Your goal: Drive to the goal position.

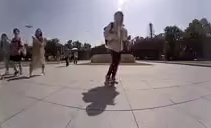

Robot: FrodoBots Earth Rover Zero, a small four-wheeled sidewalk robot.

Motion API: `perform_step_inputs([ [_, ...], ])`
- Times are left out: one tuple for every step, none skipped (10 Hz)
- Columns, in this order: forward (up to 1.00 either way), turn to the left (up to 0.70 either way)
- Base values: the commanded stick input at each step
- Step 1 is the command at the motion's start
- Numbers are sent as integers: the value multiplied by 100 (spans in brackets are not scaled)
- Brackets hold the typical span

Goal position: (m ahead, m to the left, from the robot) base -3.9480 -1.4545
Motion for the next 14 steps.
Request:
perform_step_inputs([
  [0,0],
  [0,0],
  [0,0],
  [39,0],
  [77,0],
  [100,0],
  [100,0],
  [100,0],
  [100,0],
  [100,0],
  [100,0],
  [100,0],
  [100,0],
  [100,0],
])
